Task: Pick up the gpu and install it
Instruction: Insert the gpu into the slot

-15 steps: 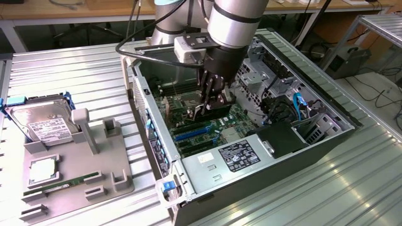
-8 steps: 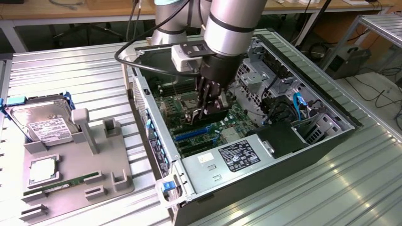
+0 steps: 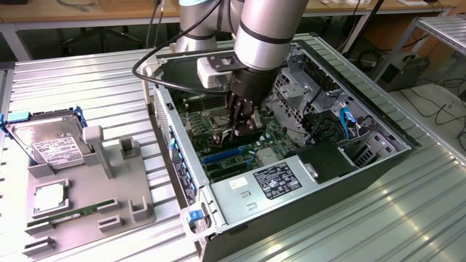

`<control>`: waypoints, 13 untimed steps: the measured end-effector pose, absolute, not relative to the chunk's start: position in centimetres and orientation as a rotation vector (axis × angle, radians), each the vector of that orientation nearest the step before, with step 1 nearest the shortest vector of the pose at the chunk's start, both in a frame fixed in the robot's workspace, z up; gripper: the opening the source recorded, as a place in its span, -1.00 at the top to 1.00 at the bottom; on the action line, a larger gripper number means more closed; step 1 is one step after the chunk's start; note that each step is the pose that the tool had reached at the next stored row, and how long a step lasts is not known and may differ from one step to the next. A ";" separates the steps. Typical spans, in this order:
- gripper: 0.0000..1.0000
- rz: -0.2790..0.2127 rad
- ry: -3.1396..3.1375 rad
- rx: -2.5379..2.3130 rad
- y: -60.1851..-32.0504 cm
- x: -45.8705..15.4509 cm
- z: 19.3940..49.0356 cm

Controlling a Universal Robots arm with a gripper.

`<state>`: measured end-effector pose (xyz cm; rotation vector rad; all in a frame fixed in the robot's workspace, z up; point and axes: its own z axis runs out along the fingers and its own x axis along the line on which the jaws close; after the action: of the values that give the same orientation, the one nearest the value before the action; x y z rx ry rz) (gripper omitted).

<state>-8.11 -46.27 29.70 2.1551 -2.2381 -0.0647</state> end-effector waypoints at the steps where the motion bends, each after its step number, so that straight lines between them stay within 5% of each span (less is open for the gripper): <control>1: 0.47 -0.065 -2.238 2.155 -46.3 -8.1 29.7; 10: 0.47 -0.096 -2.210 2.211 -46.3 -8.6 25.8; 13: 0.20 -0.096 -2.210 2.211 -46.3 -8.6 26.7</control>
<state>-8.57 -46.27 26.67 2.2109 -2.2097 -0.0962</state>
